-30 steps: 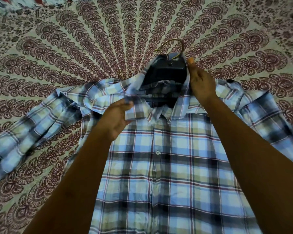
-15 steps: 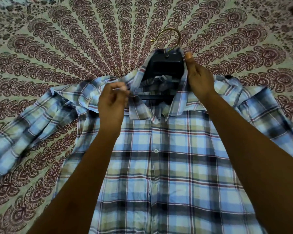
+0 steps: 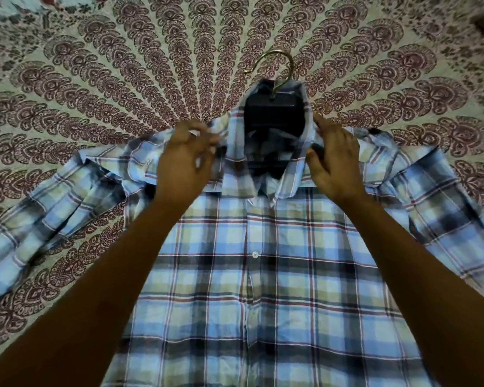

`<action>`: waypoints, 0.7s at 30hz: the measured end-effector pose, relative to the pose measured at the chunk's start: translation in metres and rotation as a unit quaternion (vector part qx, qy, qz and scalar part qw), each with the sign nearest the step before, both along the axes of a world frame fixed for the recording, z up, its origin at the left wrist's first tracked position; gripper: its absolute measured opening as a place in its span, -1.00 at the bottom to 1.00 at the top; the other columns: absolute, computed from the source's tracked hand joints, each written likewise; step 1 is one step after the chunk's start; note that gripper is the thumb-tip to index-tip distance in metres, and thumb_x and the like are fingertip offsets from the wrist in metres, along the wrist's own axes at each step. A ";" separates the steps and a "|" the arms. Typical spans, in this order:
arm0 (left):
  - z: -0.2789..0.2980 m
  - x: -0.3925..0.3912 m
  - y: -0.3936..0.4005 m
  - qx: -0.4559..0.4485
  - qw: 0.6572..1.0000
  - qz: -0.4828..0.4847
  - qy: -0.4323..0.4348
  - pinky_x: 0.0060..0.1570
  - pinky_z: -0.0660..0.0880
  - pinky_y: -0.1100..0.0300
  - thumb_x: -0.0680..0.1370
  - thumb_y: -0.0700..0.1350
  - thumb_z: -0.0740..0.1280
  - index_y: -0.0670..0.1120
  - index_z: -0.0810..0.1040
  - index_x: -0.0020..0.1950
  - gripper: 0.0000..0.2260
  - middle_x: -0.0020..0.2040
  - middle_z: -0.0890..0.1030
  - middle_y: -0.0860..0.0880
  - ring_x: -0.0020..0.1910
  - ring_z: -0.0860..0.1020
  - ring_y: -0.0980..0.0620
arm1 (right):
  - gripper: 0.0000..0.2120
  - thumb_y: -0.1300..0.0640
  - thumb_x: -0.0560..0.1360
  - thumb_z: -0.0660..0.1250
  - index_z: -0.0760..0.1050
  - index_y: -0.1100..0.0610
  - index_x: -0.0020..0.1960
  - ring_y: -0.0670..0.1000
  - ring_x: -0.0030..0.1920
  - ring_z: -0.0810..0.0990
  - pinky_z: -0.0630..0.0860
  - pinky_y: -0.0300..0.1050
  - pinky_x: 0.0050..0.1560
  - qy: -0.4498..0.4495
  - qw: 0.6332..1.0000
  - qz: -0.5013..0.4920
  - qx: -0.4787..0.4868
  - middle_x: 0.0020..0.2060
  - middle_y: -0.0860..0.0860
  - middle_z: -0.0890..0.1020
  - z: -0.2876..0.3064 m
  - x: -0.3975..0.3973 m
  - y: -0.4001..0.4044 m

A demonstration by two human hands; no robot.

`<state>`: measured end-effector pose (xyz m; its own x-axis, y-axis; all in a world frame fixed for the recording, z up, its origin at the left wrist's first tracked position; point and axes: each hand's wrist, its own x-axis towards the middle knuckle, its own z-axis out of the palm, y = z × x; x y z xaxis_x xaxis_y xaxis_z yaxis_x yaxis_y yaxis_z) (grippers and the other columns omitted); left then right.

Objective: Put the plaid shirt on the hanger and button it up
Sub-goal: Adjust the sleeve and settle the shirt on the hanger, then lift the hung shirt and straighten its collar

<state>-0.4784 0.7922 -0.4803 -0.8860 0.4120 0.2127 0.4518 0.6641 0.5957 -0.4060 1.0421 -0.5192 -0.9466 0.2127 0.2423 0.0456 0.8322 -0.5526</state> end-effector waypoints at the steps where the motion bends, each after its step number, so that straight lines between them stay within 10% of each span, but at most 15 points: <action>1: 0.001 -0.008 -0.003 -0.026 1.000 0.011 0.011 0.03 0.44 0.16 0.47 -0.15 0.27 -0.15 0.53 0.23 -0.66 0.25 0.46 -0.18 0.12 0.51 -0.09 | -0.51 0.12 0.49 0.14 0.27 0.23 0.39 0.24 0.21 0.39 0.22 0.02 0.22 -0.007 1.000 -0.007 0.011 0.21 0.23 0.47 0.001 -0.002 0.001; 5: 0.002 -0.033 0.007 -0.122 0.991 -0.013 -0.052 0.13 0.41 0.04 0.39 -0.02 0.23 -0.08 0.35 0.40 -0.43 0.20 0.55 -0.20 0.13 0.53 -0.21 | -0.51 0.04 0.50 0.06 0.33 0.26 0.34 0.28 0.15 0.41 0.26 0.08 0.16 -0.045 0.996 -0.026 0.071 0.14 0.27 0.49 0.009 -0.012 0.006; 14: 0.028 -0.017 -0.001 -0.011 0.994 0.015 -0.111 -0.07 0.32 0.24 0.47 -0.13 0.31 -0.21 0.52 0.21 -0.67 0.03 0.60 -0.25 -0.03 0.53 -0.07 | -0.57 0.02 0.52 0.12 0.35 0.24 0.30 0.33 0.03 0.51 0.37 0.12 0.05 -0.033 0.996 0.004 0.088 0.07 0.28 0.56 0.049 -0.012 0.005; 21: 0.171 0.035 -0.033 0.046 0.997 0.011 -0.061 0.03 0.31 0.19 0.54 -0.20 0.30 -0.25 0.48 0.22 -0.74 0.03 0.52 -0.18 0.10 0.51 -0.19 | -0.43 -0.15 0.53 -0.01 0.36 0.22 0.34 0.30 0.06 0.51 0.40 0.12 0.04 0.056 0.991 0.011 0.117 0.09 0.25 0.56 0.199 0.038 -0.022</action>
